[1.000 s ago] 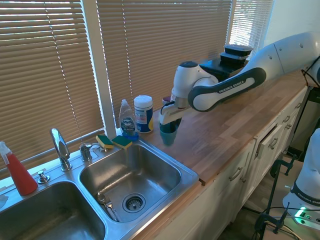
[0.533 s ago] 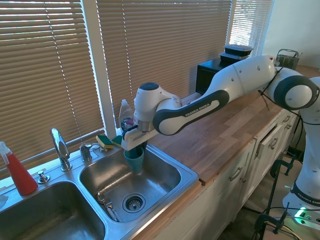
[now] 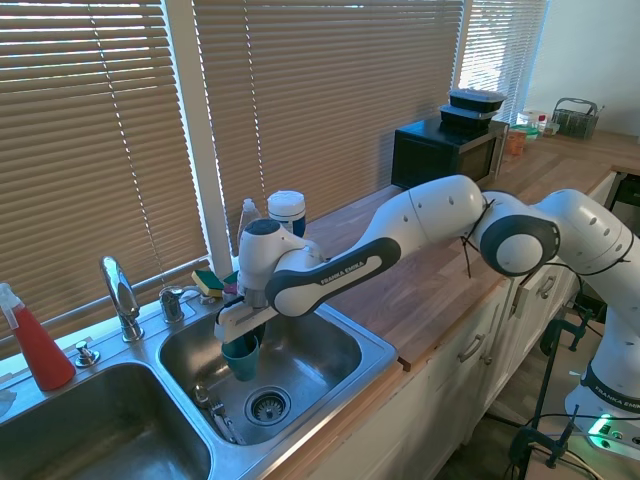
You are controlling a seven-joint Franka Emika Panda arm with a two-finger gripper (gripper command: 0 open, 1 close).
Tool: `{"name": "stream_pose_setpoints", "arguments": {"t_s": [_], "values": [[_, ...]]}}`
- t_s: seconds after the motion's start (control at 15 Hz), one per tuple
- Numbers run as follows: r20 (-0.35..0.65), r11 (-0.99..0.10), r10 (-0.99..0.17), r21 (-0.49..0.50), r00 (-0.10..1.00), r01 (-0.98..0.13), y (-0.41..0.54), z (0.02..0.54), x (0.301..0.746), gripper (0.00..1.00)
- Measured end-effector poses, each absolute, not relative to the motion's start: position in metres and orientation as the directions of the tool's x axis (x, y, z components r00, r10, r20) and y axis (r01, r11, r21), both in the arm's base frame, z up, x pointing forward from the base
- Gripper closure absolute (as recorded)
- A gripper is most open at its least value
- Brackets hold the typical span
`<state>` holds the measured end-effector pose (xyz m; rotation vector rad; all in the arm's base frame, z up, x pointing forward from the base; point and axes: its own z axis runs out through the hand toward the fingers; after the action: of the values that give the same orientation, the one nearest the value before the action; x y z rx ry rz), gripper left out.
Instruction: Put the mug in the sink
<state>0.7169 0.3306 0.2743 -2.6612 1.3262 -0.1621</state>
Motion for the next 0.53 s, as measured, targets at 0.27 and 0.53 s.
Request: {"name": "stream_pose_setpoints", "arguments": {"t_s": [0.27,0.53], "values": [[0.014,-0.587,-0.805,-0.153,0.593,-0.795,0.333,0.23,0.732,1.0],[0.012,-0.571,-0.818,-0.138,0.575,-0.809,0.325,0.203,0.743,0.0]]}}
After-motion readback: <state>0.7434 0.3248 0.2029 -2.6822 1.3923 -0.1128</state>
